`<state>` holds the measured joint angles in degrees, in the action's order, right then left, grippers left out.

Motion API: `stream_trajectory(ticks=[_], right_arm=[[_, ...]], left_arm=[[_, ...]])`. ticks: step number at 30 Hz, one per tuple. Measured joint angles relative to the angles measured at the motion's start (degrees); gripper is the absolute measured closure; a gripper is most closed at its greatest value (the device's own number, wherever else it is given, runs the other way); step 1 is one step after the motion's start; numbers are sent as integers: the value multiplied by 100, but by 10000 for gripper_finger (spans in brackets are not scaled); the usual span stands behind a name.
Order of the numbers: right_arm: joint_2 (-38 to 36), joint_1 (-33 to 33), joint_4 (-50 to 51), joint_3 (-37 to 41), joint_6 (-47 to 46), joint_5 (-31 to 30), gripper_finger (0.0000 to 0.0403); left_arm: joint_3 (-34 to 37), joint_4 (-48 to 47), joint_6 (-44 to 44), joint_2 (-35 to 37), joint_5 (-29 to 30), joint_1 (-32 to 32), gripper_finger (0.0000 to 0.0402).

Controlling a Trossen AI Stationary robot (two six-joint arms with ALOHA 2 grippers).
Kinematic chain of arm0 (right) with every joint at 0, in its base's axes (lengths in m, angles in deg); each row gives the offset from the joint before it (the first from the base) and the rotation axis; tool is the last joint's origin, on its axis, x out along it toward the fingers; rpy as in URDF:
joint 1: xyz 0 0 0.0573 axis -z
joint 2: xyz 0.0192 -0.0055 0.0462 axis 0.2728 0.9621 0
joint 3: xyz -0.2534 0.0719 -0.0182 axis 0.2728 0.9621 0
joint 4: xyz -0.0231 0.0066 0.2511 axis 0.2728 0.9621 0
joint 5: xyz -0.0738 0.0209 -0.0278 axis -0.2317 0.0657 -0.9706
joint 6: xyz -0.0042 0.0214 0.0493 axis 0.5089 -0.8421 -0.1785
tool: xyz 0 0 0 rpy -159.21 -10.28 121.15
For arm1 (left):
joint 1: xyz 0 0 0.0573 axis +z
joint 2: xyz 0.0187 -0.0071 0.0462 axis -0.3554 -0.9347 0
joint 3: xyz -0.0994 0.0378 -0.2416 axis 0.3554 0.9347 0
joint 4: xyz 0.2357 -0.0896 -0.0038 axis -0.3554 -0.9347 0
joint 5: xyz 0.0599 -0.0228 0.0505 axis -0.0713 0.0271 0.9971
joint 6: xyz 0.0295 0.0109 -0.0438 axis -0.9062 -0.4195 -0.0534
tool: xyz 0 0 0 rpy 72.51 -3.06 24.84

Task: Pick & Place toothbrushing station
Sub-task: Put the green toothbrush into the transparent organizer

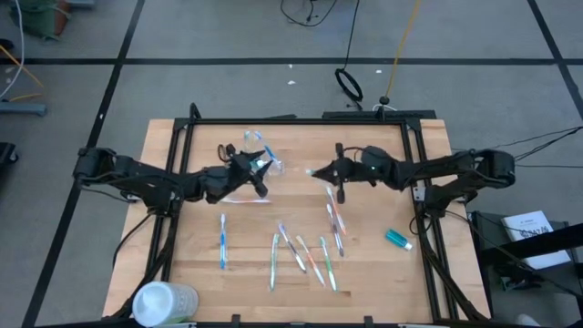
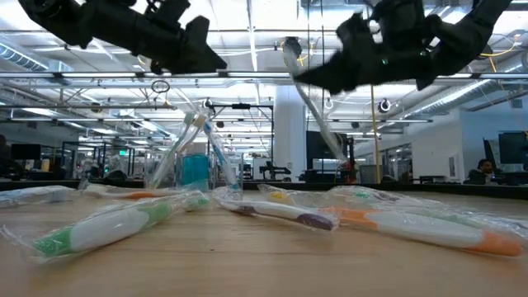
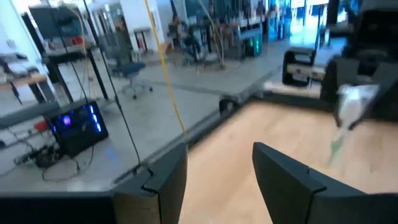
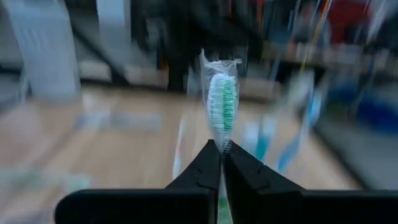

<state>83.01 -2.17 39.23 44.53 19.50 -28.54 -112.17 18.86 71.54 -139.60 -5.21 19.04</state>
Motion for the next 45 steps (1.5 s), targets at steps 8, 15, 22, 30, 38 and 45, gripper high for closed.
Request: stream_trajectory(ticks=[8, 15, 22, 30, 38, 45], right_arm=[[1269, -237, -4268, -128, -38, -37, 402], [2234, -246, -3807, -1430, 49, -161, 402], [3171, 6, -3504, -2552, 164, -630, 402], [3950, 301, -2818, -3012, -279, -1218, 402], [4092, 360, -2356, -2844, -965, -1659, 402], [4096, 349, -2231, -2771, -1124, -1689, 397]], left_arm=[[-4, -464, -80, 721, 2, 0, 213], [0, -614, -81, 940, 5, 0, 213], [0, -640, -163, 944, 36, 2, 213], [0, -719, -144, 942, 30, 8, 213], [0, -1066, 73, 942, 25, 4, 213], [0, -1239, 523, 942, 20, -10, 213]])
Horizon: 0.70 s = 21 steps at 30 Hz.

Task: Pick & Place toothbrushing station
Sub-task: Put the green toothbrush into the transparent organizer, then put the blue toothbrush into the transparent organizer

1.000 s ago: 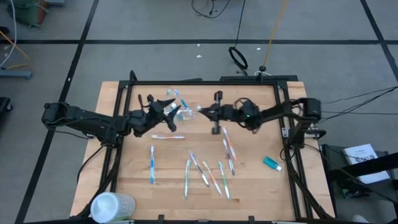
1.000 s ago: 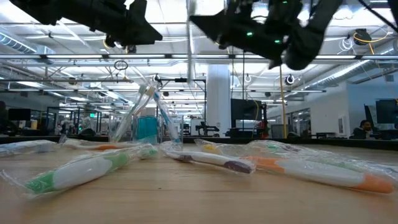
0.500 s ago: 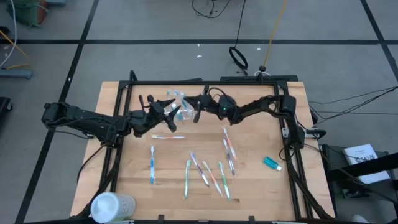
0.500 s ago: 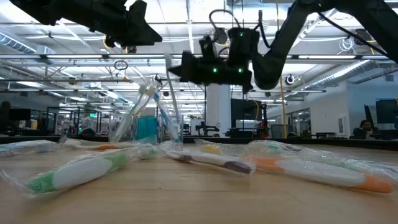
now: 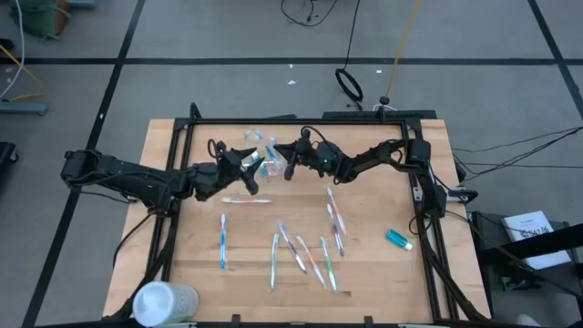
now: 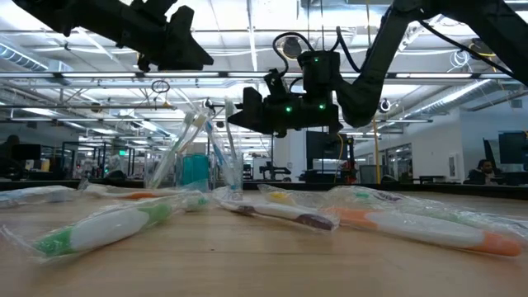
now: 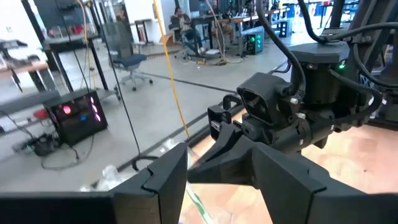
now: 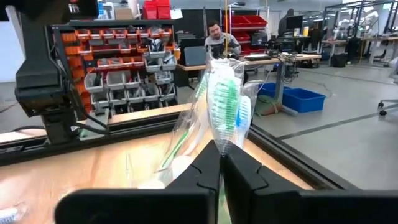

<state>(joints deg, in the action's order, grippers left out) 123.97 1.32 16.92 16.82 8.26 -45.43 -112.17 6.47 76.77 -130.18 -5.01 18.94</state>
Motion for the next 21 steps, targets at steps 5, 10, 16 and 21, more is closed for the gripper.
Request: stream_trajectory(ticks=[5, 10, 16, 21], right_arm=[[-15, 0, 9, 6, 147, -23, 368], [-119, -13, 69, 10, 665, -464, 325], [-624, -15, 828, 74, 1293, -572, 272], [-1554, -74, 2531, 113, 2053, -563, 242]], left_arm=[[0, -249, 751, 0, -29, -4, 213], [0, -480, 1289, 0, -341, -44, 213], [0, -752, 1763, -2, -762, -239, 213], [0, -1008, 2048, -2, -1262, -357, 213]])
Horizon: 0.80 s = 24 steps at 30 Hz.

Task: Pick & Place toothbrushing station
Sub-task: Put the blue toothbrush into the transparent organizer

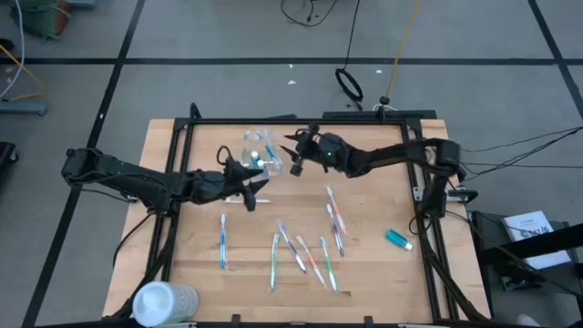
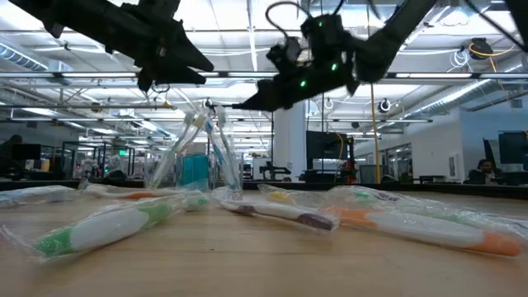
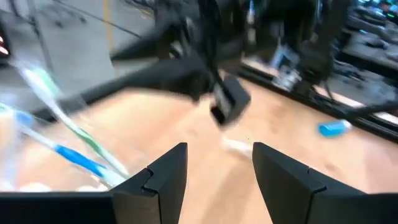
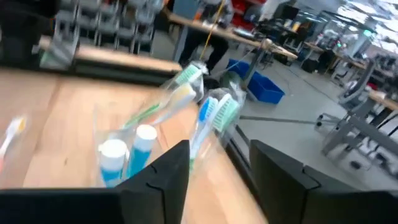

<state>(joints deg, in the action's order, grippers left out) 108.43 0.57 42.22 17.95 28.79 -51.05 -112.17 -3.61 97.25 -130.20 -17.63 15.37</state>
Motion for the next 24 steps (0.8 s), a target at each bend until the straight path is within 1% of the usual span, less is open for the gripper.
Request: stream_trajectory(ticks=[3, 5, 7, 10, 14, 16, 18, 21, 24], right_arm=[[-606, -43, 885, 0, 437, 3, 233], [-985, -48, 1240, 4, 475, -1, 232], [-1356, -47, 1549, 4, 416, -4, 232], [-1872, -41, 2239, 4, 159, -8, 235], [-2384, -42, 3048, 4, -127, -6, 241], [-2568, -44, 3376, 4, -186, -7, 242], [-2705, -39, 3616, 17, -235, -8, 242], [-2813, -39, 3532, 123, -213, -9, 243], [-2859, -39, 3548, 201, -151, -9, 243]], left_arm=[[2, -120, 187, -2, -146, -2, 213], [-85, -231, 258, -3, -145, 0, 213], [-363, -592, 256, -4, -149, -1, 213], [-1003, -1680, 377, -97, -151, -1, 213], [-1804, -3255, 1178, -385, -319, -21, 213], [-2092, -3898, 1655, -568, -524, -76, 213], [-2281, -4484, 2110, -786, -949, -179, 213], [-2341, -4933, 3005, -1065, -1671, -444, 213], [-2341, -5390, 4151, -1378, -2137, -802, 213]])
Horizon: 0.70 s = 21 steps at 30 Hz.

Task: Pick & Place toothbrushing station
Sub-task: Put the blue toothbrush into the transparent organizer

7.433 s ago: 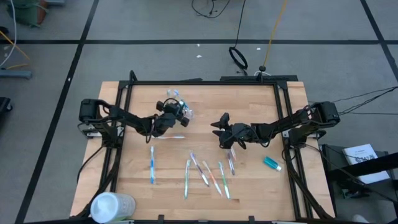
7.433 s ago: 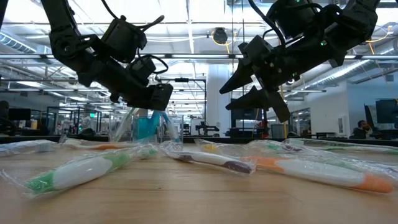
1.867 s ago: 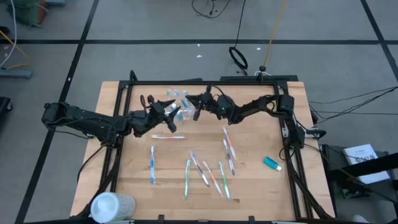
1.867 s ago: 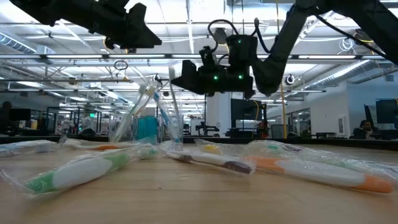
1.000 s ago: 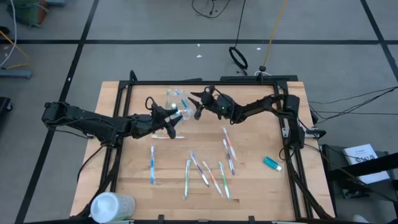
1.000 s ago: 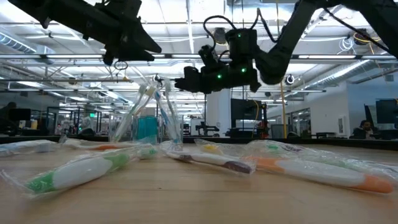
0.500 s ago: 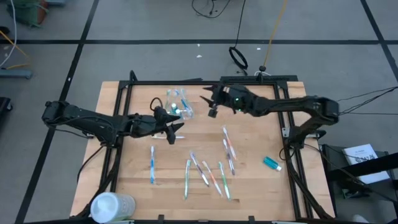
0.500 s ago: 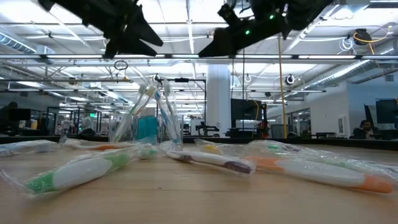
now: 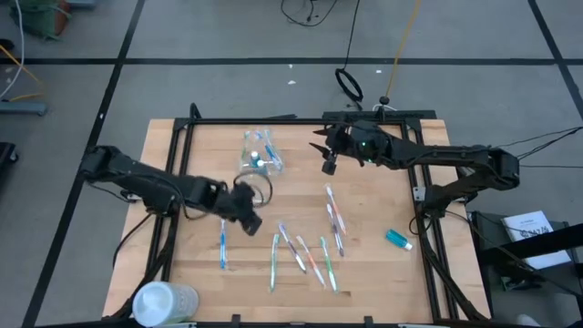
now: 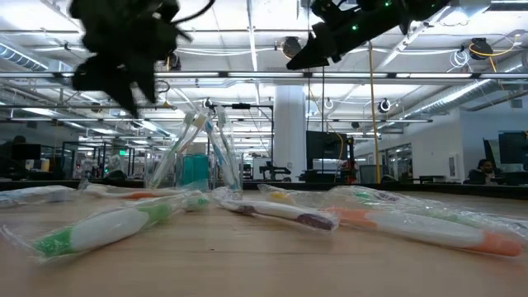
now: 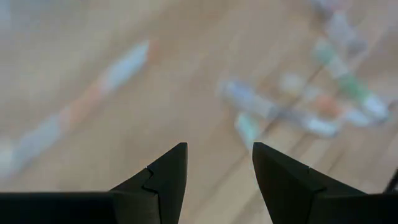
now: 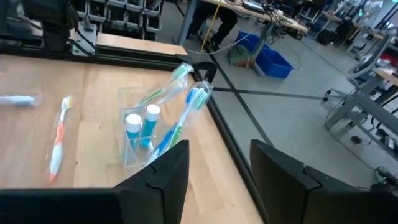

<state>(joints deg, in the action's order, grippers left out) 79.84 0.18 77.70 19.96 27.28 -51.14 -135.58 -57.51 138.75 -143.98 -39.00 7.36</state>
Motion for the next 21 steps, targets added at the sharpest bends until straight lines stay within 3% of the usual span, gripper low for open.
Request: stream_trajectory(ticks=[7, 13, 21], right_arm=[[0, 0, -64, 15, 592, 2, 243], [0, 0, -83, 15, 621, 2, 243], [0, 0, -228, 17, 656, 1, 243]], left_arm=[[0, -1123, 2224, -713, -513, -641, 213], [0, -1816, 3827, -1265, -527, -873, 213], [15, -2015, 4095, -1818, -389, -808, 213]])
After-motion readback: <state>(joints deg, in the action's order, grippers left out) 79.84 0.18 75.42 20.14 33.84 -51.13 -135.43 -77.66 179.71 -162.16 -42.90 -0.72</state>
